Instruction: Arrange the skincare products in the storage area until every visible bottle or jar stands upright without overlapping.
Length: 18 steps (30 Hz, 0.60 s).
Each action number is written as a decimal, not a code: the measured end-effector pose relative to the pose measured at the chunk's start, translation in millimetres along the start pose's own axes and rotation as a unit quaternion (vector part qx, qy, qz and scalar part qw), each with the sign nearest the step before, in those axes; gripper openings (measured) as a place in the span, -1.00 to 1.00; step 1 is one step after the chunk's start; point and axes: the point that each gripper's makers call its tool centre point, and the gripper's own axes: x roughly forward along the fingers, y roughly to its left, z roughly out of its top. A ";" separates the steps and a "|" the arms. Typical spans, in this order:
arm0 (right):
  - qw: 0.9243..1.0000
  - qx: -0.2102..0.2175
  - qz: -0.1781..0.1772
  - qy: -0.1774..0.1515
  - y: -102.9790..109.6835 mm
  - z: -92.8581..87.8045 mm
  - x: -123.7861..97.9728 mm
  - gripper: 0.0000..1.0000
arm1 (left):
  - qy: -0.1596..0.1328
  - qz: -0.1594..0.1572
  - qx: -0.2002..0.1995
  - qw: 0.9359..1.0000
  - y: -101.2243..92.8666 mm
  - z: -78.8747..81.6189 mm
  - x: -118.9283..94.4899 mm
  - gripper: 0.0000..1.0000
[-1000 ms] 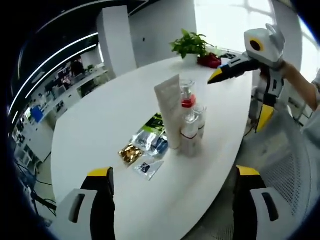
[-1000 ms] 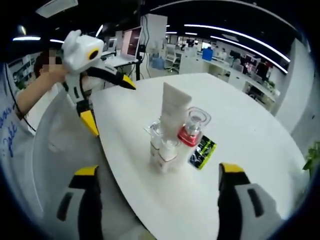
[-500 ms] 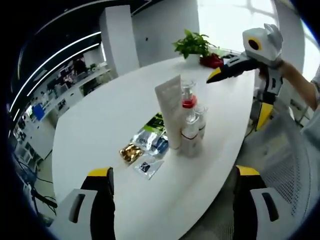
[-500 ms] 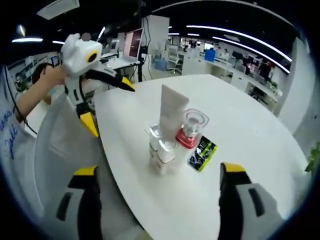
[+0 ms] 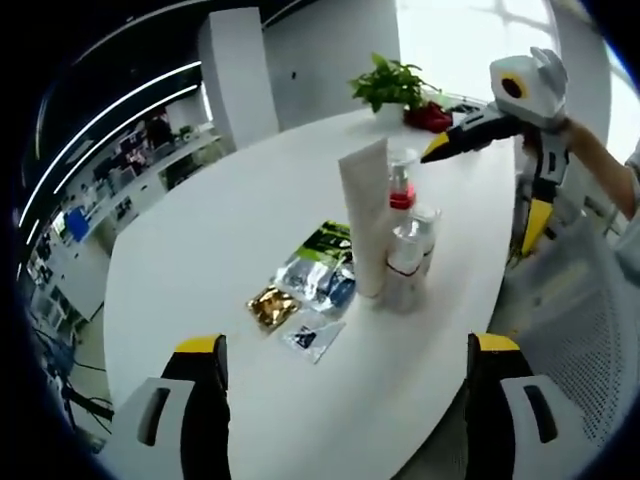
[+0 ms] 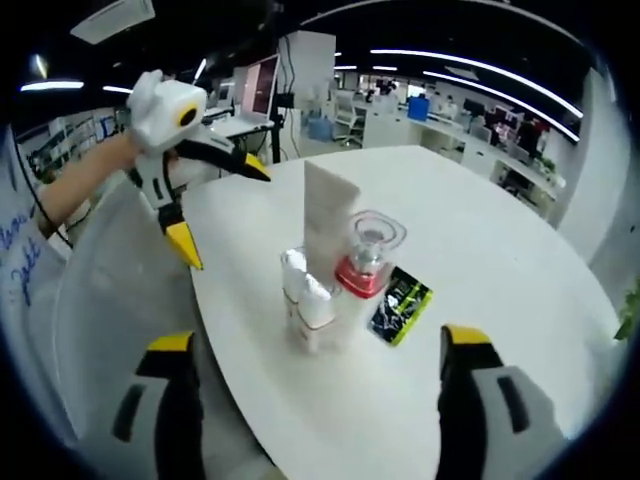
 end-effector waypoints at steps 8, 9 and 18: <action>1.000 0.007 -0.002 0.002 -17.8 -0.7 2.4 0.99 | 0.007 0.001 0.017 1.000 22.0 6.2 20.7 0.94; 1.000 0.008 0.000 0.005 -18.5 -1.8 2.8 0.99 | 0.008 -0.003 0.020 1.000 23.3 6.8 23.1 0.94; 1.000 0.020 0.005 0.018 -30.7 -9.3 6.4 0.99 | -0.001 0.014 0.030 0.999 48.3 15.9 39.6 0.94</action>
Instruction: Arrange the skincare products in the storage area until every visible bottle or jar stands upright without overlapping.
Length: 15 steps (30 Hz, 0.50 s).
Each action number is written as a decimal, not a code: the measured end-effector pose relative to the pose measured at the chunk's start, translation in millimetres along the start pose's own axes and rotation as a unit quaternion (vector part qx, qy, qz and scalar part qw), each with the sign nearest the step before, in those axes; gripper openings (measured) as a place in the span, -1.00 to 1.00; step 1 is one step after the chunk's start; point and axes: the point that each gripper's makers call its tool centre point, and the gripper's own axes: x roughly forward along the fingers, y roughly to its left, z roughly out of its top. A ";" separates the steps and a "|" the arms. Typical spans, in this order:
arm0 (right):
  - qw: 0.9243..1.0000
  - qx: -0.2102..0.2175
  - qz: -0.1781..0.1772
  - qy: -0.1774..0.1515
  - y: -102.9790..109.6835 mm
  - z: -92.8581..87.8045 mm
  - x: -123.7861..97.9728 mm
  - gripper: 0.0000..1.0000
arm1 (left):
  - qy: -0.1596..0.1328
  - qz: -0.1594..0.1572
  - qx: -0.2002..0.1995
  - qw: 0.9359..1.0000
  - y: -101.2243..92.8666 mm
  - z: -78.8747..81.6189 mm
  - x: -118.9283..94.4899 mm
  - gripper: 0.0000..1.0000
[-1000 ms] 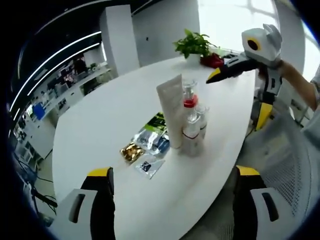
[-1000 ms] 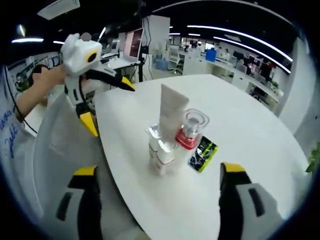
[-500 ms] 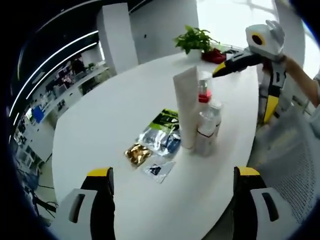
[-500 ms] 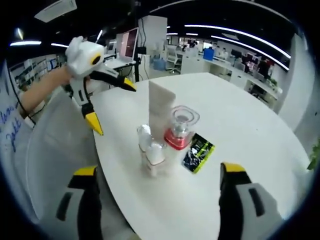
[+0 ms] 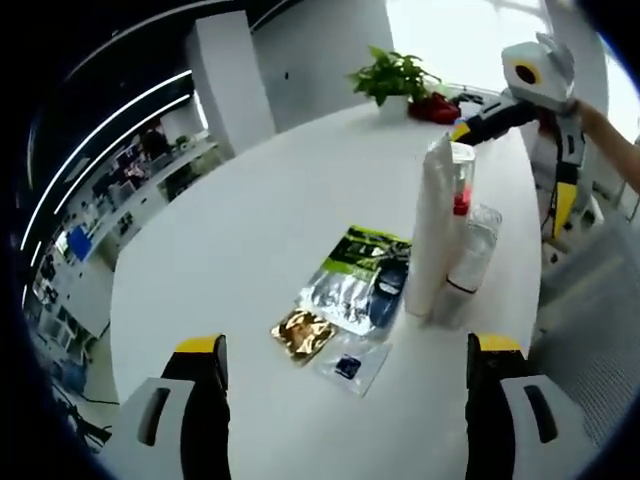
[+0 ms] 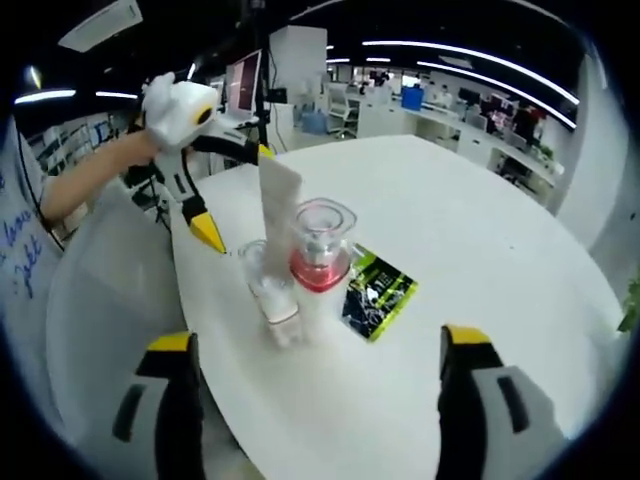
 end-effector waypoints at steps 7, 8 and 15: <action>1.000 0.004 0.001 0.011 -9.4 -4.5 4.0 0.95 | 0.018 0.001 0.002 1.000 7.3 -4.7 14.3 0.94; 1.000 0.006 0.002 0.011 -10.9 -4.9 4.4 0.93 | 0.019 0.002 0.004 1.000 8.3 -5.5 16.8 0.94; 0.999 0.022 -0.001 0.024 -27.9 -11.4 9.4 0.72 | 0.027 0.005 0.001 1.000 17.6 -8.0 27.5 0.94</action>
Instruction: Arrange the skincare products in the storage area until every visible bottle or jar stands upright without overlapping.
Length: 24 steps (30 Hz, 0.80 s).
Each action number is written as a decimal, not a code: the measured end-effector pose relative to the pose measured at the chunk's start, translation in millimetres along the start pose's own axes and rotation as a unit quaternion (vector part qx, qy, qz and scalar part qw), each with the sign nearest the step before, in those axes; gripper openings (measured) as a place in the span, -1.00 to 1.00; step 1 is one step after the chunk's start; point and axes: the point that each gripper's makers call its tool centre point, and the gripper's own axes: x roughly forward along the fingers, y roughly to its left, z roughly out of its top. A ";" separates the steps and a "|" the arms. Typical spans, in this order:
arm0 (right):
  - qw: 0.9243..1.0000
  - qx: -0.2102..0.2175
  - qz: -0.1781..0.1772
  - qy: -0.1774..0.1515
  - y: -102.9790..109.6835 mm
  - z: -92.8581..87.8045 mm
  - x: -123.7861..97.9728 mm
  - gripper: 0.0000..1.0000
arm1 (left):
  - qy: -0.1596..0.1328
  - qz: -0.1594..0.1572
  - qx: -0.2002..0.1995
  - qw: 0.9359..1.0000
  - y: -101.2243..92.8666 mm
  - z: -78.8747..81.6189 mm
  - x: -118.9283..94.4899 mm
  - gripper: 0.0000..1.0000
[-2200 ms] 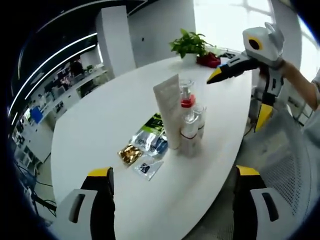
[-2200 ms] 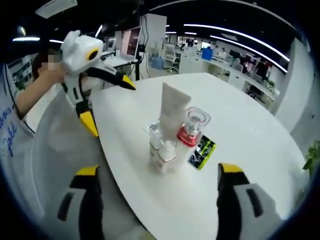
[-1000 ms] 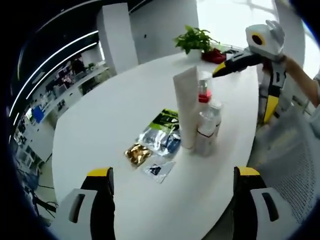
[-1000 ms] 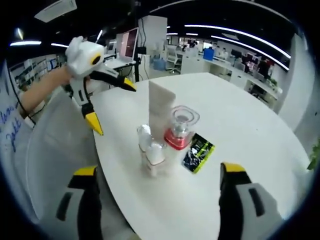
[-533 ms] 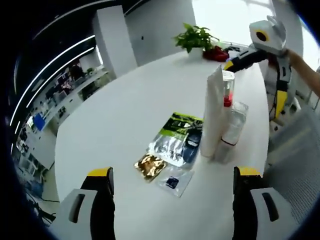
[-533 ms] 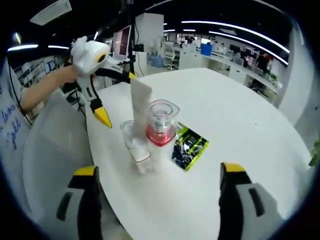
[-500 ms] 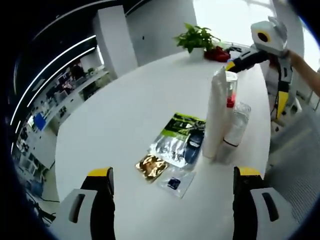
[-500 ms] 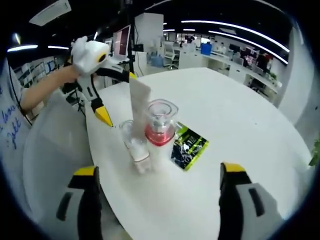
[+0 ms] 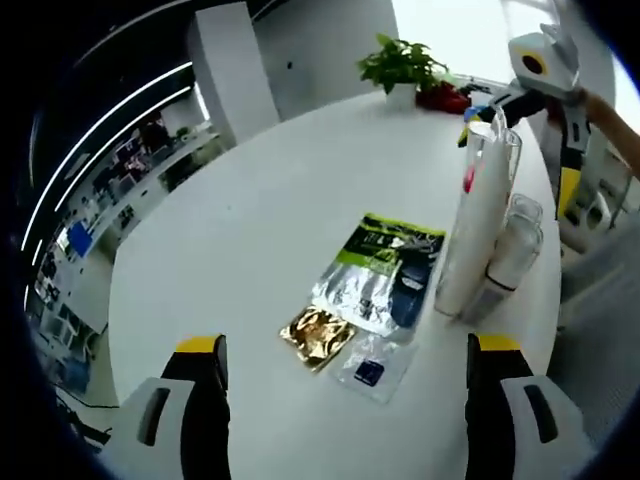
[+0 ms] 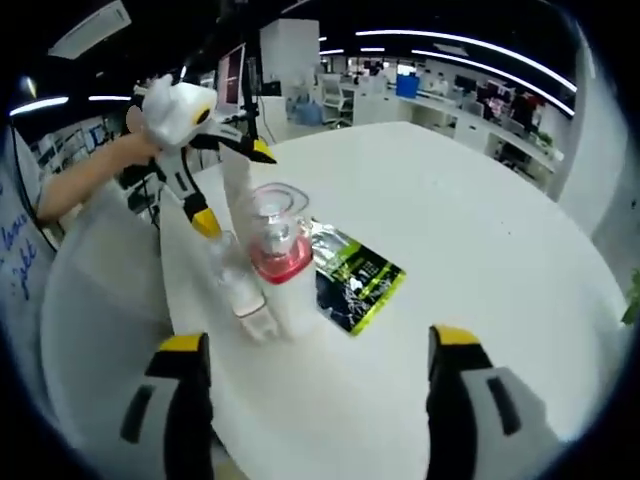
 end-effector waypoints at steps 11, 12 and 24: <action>1.000 0.025 -0.008 0.013 -26.5 -7.7 16.7 0.37 | 0.004 0.003 0.004 1.000 8.9 3.5 19.1 0.94; 1.000 0.024 -0.008 0.013 -28.4 -7.8 18.1 0.35 | 0.004 0.002 0.004 1.000 9.0 3.7 21.1 0.94; 0.998 0.054 -0.002 0.022 -46.5 -10.4 37.3 0.10 | 0.011 -0.034 0.015 0.999 1.3 4.9 43.0 0.63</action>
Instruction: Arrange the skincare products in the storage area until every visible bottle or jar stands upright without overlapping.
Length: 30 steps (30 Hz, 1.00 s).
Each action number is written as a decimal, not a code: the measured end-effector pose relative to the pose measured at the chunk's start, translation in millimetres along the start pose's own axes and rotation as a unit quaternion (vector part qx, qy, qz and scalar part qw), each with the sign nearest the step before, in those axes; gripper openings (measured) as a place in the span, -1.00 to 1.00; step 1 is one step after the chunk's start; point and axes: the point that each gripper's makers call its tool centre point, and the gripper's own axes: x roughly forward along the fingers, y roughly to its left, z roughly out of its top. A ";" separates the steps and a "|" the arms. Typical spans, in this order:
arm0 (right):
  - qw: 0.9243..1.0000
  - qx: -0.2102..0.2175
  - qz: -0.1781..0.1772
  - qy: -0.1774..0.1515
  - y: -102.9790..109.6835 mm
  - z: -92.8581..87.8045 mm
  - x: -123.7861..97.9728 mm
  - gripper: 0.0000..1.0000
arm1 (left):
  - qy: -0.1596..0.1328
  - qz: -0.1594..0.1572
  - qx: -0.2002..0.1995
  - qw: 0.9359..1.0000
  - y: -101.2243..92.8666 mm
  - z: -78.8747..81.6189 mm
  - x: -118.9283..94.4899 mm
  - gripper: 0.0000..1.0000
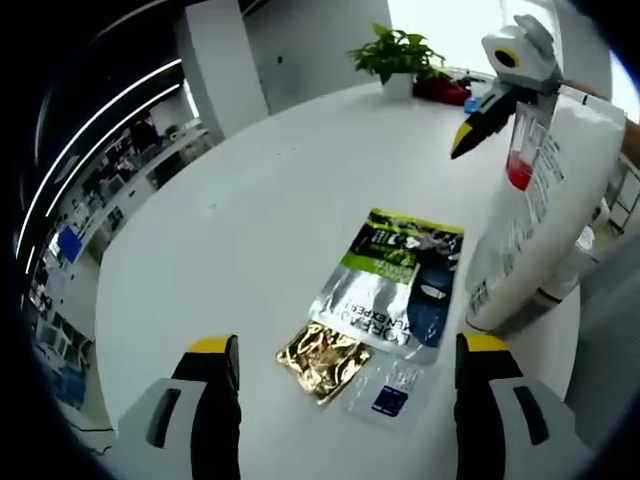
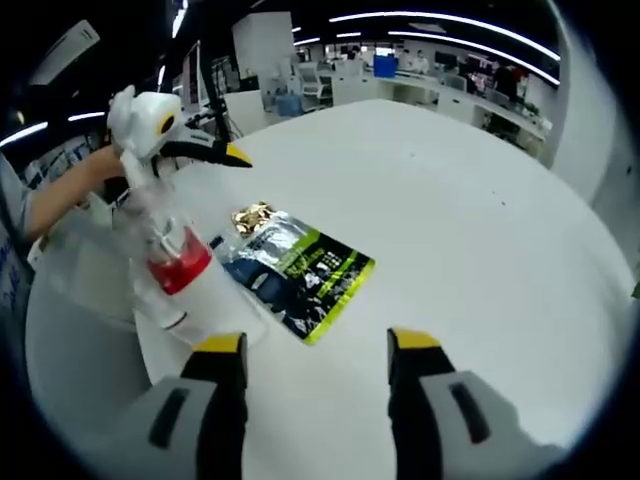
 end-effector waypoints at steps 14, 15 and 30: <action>0.999 0.030 0.018 0.002 -5.9 2.8 21.8 -0.05 | 0.000 -0.066 0.018 0.998 -23.9 2.6 13.9 -0.04; 0.999 0.032 0.018 0.003 -11.4 4.7 26.6 -0.06 | 0.003 -0.068 0.019 0.997 -24.9 1.9 15.0 -0.07; 0.995 0.097 0.035 0.008 -23.8 -3.5 52.0 -0.14 | 0.050 -0.100 0.087 0.990 -31.2 -3.7 32.5 -0.18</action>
